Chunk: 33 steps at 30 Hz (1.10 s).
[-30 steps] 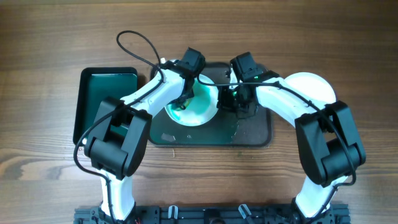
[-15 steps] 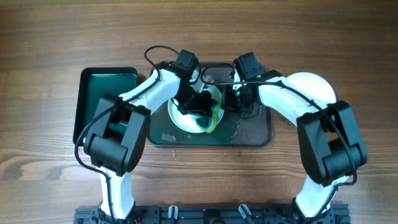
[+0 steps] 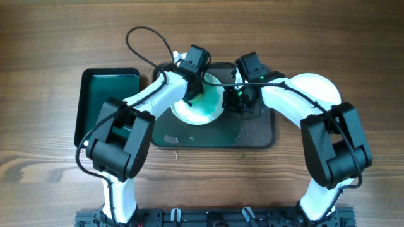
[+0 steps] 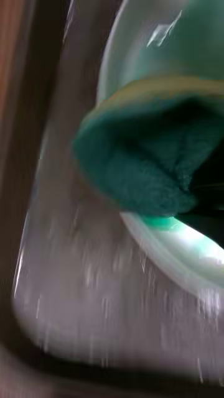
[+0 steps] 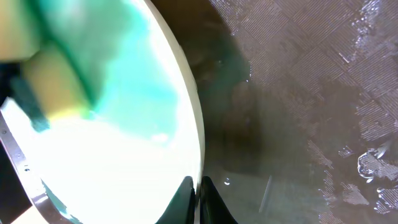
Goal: Clean dirty plates on tray and stack at the side
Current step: 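Scrub the held plate with the sponge in the left gripper, then lift the scrubbed plate with the right gripper and carry it right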
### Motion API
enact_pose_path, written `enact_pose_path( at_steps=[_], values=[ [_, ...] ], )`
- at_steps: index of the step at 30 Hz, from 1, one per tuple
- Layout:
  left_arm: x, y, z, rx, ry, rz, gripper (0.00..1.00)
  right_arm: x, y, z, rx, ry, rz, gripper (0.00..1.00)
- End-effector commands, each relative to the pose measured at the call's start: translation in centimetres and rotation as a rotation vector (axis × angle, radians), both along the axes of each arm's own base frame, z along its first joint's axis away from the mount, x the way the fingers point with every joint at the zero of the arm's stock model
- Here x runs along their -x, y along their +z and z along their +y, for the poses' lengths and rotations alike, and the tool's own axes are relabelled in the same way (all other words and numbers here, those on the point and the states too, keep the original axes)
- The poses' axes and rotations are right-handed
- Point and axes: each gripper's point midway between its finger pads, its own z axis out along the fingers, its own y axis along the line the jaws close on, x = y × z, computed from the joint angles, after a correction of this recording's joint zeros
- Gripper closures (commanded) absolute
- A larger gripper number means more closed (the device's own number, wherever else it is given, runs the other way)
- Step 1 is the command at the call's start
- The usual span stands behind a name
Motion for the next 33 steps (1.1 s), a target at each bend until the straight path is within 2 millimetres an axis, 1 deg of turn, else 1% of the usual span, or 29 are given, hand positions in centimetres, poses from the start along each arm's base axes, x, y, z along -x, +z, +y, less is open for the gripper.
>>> enact_pose_path(
  at_steps=[1, 4, 6, 8, 9, 10, 11, 12, 15, 17, 20, 22, 23, 24, 25, 27, 28, 29, 30, 31, 33],
  values=[
    [-0.1, 0.6, 7.8, -0.319, 0.226, -0.085, 0.96, 0.8, -0.5, 0.0, 0.009, 0.028, 0.024, 0.96],
    [2.6, -1.4, 6.1, -0.211, 0.174, 0.081, 0.96, 0.8, -0.5, 0.0, 0.010, 0.028, 0.025, 0.96],
    [5.5, -2.8, 3.8, -0.070, 0.132, 0.249, 0.96, 0.9, -0.6, -0.1, 0.010, 0.028, 0.026, 0.96],
    [8.2, -3.2, 2.2, 0.021, 0.073, 0.393, 0.96, 0.8, -0.5, -0.1, 0.010, 0.027, 0.026, 0.96],
    [9.2, -3.3, 1.8, 0.041, 0.040, 0.440, 0.96, 0.8, -0.5, -0.1, 0.010, 0.027, 0.026, 0.96],
    [9.7, -3.2, 1.9, 0.037, 0.031, 0.466, 0.96, 0.9, -0.5, -0.1, 0.010, 0.027, 0.026, 0.96],
    [9.9, -2.8, 2.4, 0.020, 0.041, 0.481, 0.96, 0.9, -0.5, -0.1, 0.010, 0.027, 0.026, 0.96],
    [9.6, -2.2, 3.0, 0.005, 0.055, 0.483, 0.96, 0.9, -0.5, -0.1, 0.010, 0.027, 0.026, 0.96],
    [7.6, 0.5, 4.7, -0.026, 0.102, 0.458, 0.96, 0.9, -0.6, -0.1, 0.011, 0.027, 0.027, 0.95],
    [5.9, 2.8, 5.3, -0.014, 0.128, 0.428, 0.96, 0.9, -0.6, -0.1, 0.012, 0.027, 0.028, 0.96],
    [3.9, 5.6, 6.0, 0.006, 0.125, 0.386, 0.96, 0.9, -0.6, -0.1, 0.015, 0.026, 0.027, 0.96],
    [2.9, 6.8, 6.3, 0.019, 0.132, 0.357, 0.96, 0.8, -0.6, -0.1, 0.015, 0.025, 0.024, 0.96],
    [2.6, 7.0, 6.4, 0.022, 0.125, 0.348, 0.96, 0.8, -0.6, -0.1, 0.015, 0.024, 0.023, 0.95],
    [2.4, 7.1, 6.6, 0.024, 0.126, 0.342, 0.96, 0.7, -0.6, -0.1, 0.015, 0.023, 0.020, 0.89],
    [2.2, 7.1, 6.9, 0.027, 0.134, 0.338, 0.96, 0.6, -0.6, 0.0, 0.013, 0.024, 0.013, 0.80],
    [2.0, 7.1, 7.2, 0.031, 0.143, 0.332, 0.96, 0.4, -1.2, 0.4, 0.009, 0.015, 0.018, 0.76],
    [1.9, 7.1, 7.2, 0.032, 0.143, 0.329, 0.96, 0.4, -1.7, 0.6, 0.006, 0.005, 0.027, 0.75],
    [1.9, 7.1, 7.2, 0.033, 0.143, 0.328, 0.96, 0.4, -2.1, 0.9, -0.013, 0.010, 0.037, 0.76],
    [1.9, 7.1, 7.1, 0.037, 0.142, 0.329, 0.96, 0.6, -2.4, 1.2, -0.033, 0.009, 0.056, 0.82],
    [1.9, 7.0, 7.0, 0.045, 0.140, 0.333, 0.96, 0.6, -2.5, 1.2, -0.032, 0.002, 0.062, 0.96],
    [2.0, 7.0, 6.7, 0.058, 0.137, 0.337, 0.96, 0.6, -2.4, 1.2, -0.032, 0.002, 0.063, 0.96]
  ],
)
